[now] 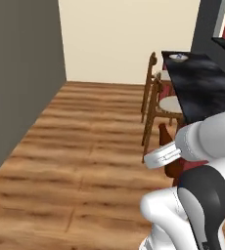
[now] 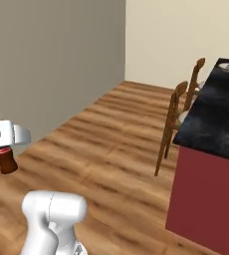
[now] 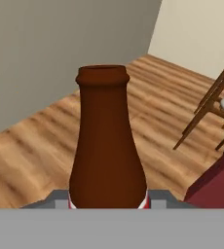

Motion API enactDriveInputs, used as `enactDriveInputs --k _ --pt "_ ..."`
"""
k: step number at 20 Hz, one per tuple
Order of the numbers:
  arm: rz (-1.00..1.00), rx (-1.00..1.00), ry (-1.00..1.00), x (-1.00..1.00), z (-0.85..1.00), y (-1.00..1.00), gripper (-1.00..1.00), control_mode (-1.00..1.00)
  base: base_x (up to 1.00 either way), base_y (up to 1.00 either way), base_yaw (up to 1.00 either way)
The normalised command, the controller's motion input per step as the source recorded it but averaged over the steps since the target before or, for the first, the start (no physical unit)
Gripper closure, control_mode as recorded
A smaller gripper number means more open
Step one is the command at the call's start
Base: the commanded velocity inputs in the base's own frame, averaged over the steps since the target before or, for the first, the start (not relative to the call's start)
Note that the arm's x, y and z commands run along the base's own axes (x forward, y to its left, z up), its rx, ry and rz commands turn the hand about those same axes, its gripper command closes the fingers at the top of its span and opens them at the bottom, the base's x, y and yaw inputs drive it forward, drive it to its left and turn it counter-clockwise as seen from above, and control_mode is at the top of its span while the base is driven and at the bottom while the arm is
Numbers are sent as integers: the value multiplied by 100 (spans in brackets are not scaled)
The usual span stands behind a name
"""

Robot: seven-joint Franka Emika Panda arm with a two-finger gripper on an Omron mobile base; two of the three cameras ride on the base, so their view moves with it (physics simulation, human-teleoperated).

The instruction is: Open the fridge, grab two sodas, and place both sodas inside the bowl with ice on the dining counter.

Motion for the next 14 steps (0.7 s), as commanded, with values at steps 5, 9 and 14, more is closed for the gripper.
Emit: enactDriveInputs --k 5,9,14 --pt "0 0 0 0 0 0 100 100 90 80 -33" --pt "0 0 0 0 0 0 100 100 100 60 -33" --pt "0 0 0 0 0 0 100 100 98 49 -36"
